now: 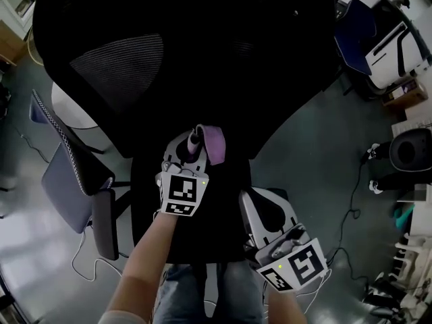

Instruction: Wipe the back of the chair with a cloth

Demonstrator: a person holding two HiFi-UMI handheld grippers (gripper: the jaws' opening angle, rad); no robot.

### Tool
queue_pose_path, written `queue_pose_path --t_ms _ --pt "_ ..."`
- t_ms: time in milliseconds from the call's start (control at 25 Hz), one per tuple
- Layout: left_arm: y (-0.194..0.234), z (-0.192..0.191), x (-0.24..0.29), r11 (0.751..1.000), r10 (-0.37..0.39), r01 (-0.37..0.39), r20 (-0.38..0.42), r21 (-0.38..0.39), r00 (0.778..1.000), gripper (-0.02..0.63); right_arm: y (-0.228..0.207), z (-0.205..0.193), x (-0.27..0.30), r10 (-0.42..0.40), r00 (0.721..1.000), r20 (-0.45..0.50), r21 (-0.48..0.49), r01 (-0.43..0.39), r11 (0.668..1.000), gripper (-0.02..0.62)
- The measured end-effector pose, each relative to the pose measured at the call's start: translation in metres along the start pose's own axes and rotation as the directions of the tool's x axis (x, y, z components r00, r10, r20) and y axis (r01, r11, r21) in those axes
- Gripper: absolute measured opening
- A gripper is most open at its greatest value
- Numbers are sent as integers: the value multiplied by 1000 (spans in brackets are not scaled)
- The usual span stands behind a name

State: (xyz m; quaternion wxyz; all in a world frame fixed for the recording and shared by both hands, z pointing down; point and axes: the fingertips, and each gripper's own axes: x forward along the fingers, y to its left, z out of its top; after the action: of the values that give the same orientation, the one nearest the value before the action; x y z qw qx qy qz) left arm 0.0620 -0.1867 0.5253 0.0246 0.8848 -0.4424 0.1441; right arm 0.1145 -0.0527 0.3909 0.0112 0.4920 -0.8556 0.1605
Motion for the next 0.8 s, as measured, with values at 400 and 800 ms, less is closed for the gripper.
queue_pose_path --t_ms 400,800 --pt "61 -20 -30 994 112 -112 -28 1 993 77 17 -6 21 44 999 -23 -1 -44 999 8" --pt "122 -42 -70 968 249 -251 -65 -26 966 77 39 -14 36 91 995 -46 -4 -91 996 8"
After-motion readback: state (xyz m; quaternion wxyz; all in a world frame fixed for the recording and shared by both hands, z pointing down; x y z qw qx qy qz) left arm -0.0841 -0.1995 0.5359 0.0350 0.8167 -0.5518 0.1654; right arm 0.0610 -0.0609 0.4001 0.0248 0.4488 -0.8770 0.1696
